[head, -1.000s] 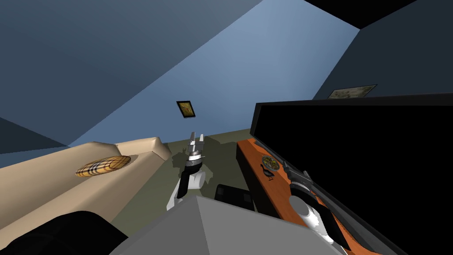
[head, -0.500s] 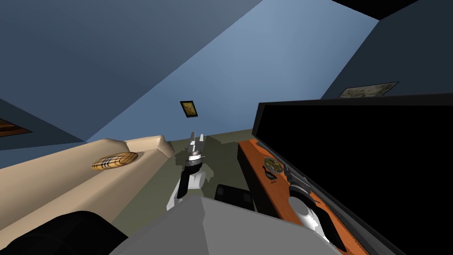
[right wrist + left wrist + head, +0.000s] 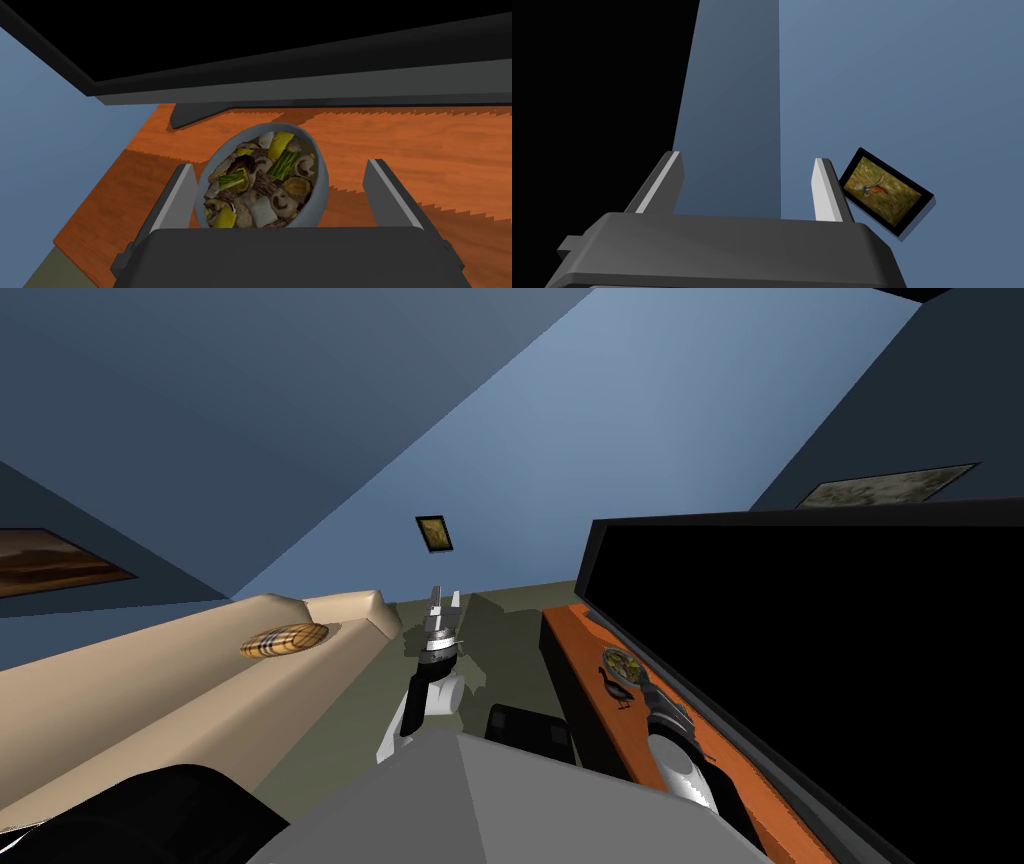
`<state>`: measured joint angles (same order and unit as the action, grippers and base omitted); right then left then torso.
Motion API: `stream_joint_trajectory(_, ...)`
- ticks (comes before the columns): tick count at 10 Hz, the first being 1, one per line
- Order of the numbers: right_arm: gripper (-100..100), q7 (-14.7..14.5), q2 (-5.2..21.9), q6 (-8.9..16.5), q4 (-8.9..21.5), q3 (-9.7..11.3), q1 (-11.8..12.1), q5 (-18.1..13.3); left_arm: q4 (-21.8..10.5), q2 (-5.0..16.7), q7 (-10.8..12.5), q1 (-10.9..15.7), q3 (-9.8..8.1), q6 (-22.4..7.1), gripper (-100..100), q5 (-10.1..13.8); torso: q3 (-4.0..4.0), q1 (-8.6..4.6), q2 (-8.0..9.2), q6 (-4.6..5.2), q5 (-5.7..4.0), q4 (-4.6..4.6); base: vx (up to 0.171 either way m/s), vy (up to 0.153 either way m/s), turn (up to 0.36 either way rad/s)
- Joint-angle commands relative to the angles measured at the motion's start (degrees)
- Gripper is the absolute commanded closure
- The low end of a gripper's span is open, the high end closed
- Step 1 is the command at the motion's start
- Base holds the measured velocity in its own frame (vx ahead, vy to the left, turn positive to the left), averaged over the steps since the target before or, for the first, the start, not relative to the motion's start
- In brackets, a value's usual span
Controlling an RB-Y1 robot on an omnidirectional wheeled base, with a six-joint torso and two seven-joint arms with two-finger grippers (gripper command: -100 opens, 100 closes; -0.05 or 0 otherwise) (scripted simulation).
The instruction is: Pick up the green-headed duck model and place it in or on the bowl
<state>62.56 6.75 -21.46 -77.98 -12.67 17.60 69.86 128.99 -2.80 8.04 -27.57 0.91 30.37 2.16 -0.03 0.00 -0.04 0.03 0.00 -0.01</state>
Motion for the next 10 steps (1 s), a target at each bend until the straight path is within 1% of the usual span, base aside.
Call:
stream_joint_trajectory(1, -100, 1.7, -0.5, -0.1, 0.7, 0.1, 0.2, 1.0, 0.0, 0.0, 0.0, 0.0, 0.0, 0.0, 0, 0.0, 0.0, 0.0, 0.0, 0.0, 0.0, 0.0, 0.005, -0.005, 0.019)
stream_joint_trajectory(4, -100, 5.4, -3.9, 0.4, 4.2, -0.5, -0.4, 5.1, 0.0, 0.0, 0.0, 0.0, 0.0, 0.0, 0, 0.0, 0.01, 0.01, 0.02, 0.01, 0.0, 0.0, 0.005, -0.003, 0.062)
stream_joint_trajectory(6, -100, 7.2, -6.5, 0.7, 5.9, -0.8, -0.6, 7.0, 0.0, 0.0, 0.0, 0.0, 0.0, 0.0, 0, 0.0, 0.01, 0.03, 0.02, 0.01, 0.01, 0.0, 0.004, -0.004, 0.061)
stream_joint_trajectory(8, -100, 8.1, -8.8, 0.8, 7.1, -0.9, -0.6, 8.1, 0.0, 0.0, 0.0, 0.0, 0.0, 0.0, 0, 0.0, 0.01, 0.04, 0.02, 0.02, 0.01, 0.0, 0.004, -0.002, 0.035)
stream_joint_trajectory(9, -100, 7.8, -8.3, 0.6, 6.6, -0.8, -0.5, 7.7, 0.0, 0.0, 0.0, 0.0, 0.0, 0.0, 0, 0.0, 0.02, 0.04, 0.03, 0.02, 0.02, 0.01, 0.0, 0.0, 0.0)
stream_joint_trajectory(10, 0, 7.7, -8.4, 0.7, 6.6, -0.8, -0.5, 7.8, 0.0, 0.0, 0.0, 0.0, 0.0, 0.0, 0, 0.0, 0.02, 0.02, 0.03, 0.02, 0.02, 0.01, 0.0, 0.0, 0.0)
